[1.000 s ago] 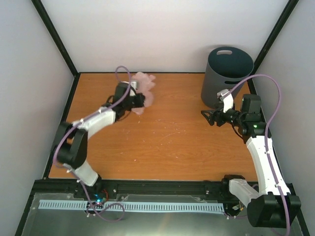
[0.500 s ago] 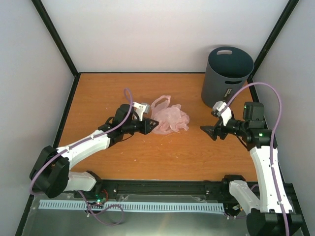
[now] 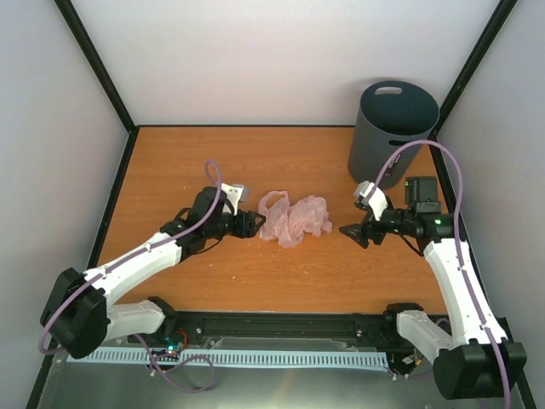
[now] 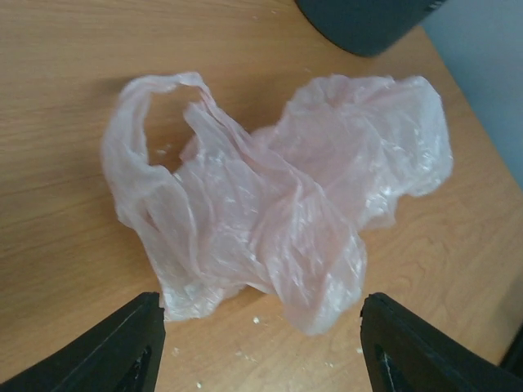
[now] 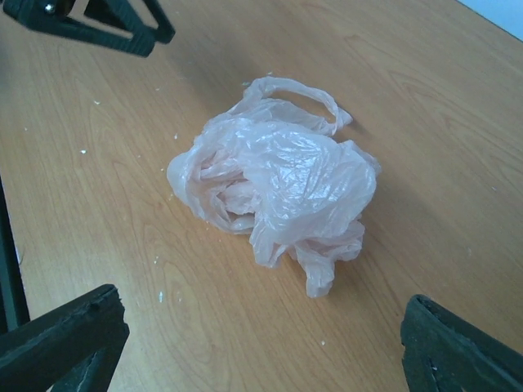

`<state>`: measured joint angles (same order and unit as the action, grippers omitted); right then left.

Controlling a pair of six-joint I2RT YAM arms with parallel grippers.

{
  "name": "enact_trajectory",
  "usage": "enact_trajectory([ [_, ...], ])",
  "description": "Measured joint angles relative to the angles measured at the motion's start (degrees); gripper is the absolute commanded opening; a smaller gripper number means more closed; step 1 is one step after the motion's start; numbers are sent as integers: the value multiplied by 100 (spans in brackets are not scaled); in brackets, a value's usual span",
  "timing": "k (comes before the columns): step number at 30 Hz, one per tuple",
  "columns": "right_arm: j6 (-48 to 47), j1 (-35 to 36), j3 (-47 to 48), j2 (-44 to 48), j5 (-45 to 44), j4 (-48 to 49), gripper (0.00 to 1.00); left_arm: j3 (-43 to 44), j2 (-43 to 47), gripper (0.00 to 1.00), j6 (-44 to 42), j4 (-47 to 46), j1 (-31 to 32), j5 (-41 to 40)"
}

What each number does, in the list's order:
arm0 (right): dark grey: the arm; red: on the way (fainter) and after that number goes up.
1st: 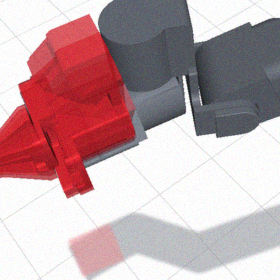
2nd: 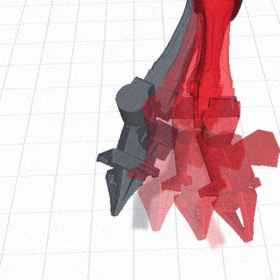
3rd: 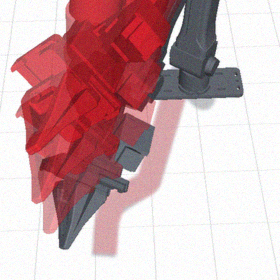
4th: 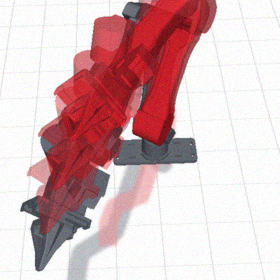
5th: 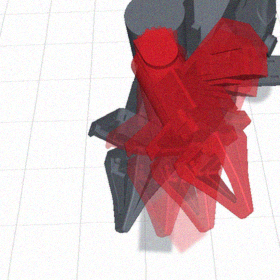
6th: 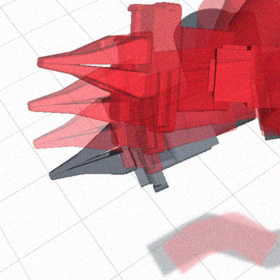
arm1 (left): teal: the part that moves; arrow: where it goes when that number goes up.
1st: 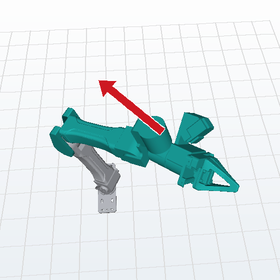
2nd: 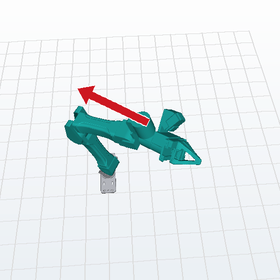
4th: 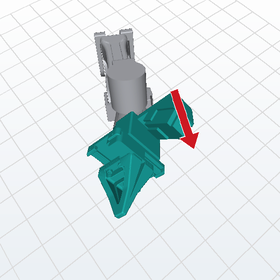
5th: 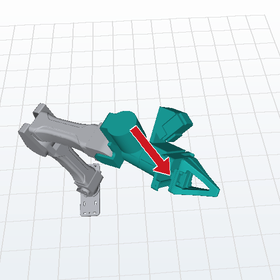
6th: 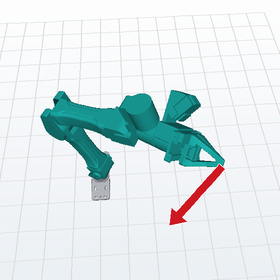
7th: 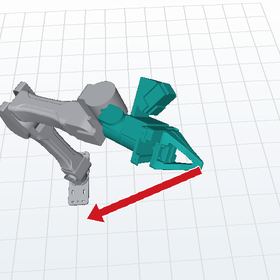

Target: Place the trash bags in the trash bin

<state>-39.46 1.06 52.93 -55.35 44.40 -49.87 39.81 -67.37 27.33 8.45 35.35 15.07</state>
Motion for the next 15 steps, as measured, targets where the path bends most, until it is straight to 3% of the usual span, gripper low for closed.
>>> enact_trajectory([
  [5, 199, 807, 4, -422, -651, 356, 93, 96, -518, 68, 122, -282, -260, -190],
  [10, 485, 1440, 63, -1272, -1322, 756, 93, 181, -1587, 68, 396, -846, -645, -74],
  [15, 798, 1853, 529, -2354, -1921, 1165, 91, 874, -2977, 62, 608, -1346, -793, 186],
])
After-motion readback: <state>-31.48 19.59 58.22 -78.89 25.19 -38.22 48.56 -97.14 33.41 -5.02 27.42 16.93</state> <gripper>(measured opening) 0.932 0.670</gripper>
